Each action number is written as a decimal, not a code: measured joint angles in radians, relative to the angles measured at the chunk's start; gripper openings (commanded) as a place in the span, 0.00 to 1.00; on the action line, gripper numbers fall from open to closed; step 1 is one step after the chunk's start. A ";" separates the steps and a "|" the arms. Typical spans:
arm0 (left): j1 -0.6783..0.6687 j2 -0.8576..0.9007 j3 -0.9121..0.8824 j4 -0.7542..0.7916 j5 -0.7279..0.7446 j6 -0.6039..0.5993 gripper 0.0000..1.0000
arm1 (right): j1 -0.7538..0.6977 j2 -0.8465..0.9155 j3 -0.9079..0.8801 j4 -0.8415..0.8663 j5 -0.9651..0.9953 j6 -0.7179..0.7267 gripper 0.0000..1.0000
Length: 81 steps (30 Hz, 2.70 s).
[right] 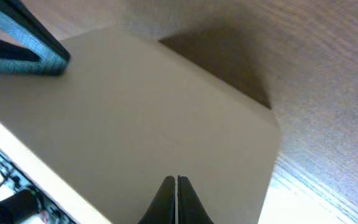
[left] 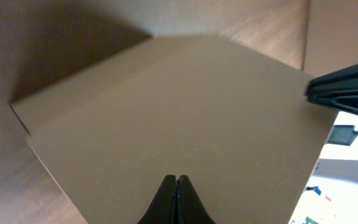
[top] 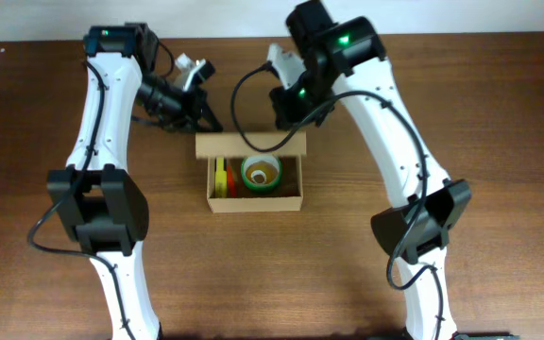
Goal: Pack container
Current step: 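Press the lid down onto the box with both grippers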
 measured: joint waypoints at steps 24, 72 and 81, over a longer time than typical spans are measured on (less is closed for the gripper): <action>-0.080 -0.469 -0.182 0.116 -0.406 -0.121 0.01 | 0.155 -0.162 -0.286 -0.065 0.278 0.005 0.04; -0.223 -0.410 -0.706 0.467 -0.581 -0.263 0.01 | 0.049 -0.262 -0.812 0.334 0.044 0.027 0.04; -0.211 -0.393 -0.673 0.453 -0.569 -0.263 0.01 | 0.040 -0.255 -0.733 0.367 0.039 0.030 0.04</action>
